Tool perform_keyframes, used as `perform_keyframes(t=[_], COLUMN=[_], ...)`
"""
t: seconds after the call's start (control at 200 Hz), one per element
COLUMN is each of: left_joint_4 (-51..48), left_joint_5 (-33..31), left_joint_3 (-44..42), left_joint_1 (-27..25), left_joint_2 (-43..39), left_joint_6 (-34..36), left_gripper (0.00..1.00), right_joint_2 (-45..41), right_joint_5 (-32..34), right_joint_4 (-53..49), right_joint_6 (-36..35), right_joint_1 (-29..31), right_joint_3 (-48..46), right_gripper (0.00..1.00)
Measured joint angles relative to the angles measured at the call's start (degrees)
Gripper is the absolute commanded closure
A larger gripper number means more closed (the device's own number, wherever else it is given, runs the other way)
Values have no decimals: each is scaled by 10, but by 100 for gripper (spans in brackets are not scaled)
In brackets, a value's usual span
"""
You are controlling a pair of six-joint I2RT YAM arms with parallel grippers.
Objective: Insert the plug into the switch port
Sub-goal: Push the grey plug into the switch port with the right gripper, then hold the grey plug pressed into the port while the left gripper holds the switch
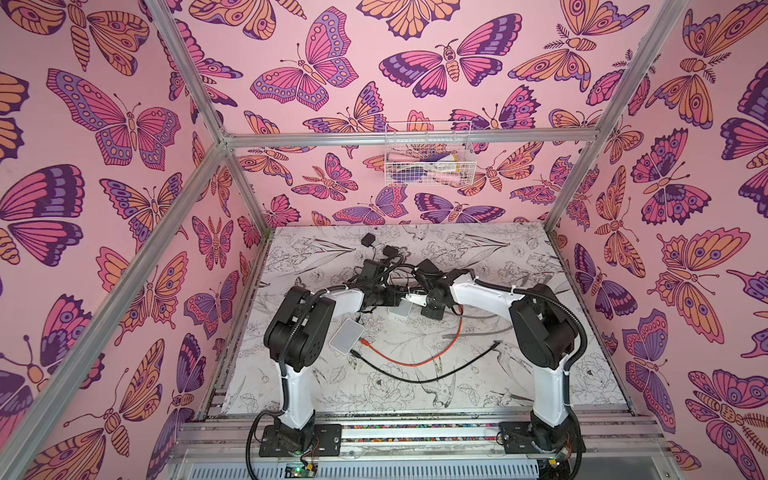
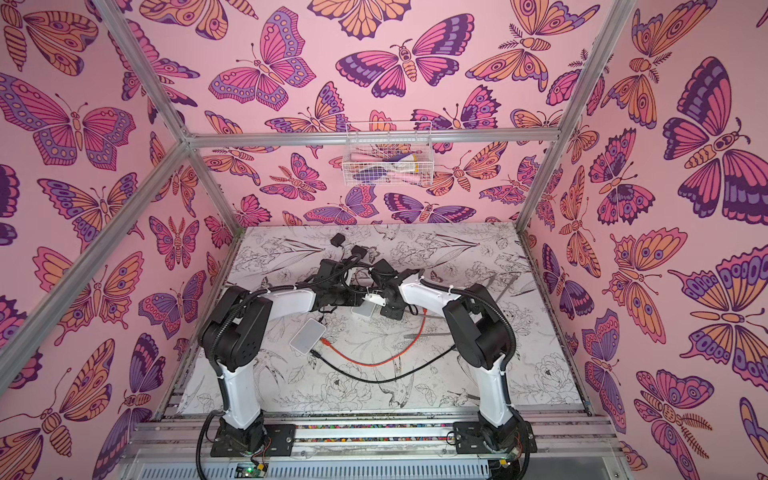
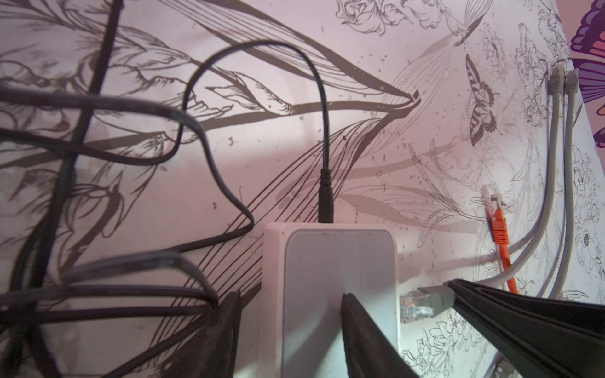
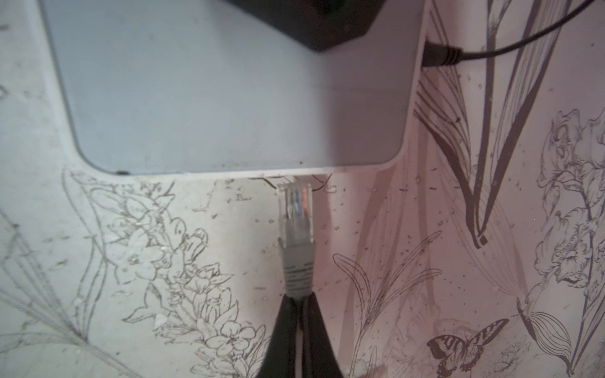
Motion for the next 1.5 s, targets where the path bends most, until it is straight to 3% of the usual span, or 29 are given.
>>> perform_keyframes(t=[1.497], left_joint_4=[22], left_joint_5=[34], left_joint_3=[-8], left_joint_1=[14], left_joint_2=[3], left_joint_6=[-4], left_gripper=[49], right_joint_2=[12], right_joint_5=[20], right_joint_4=[30], right_joint_6=[15], right_joint_1=[1], right_joint_3=[-3], right_gripper=[100])
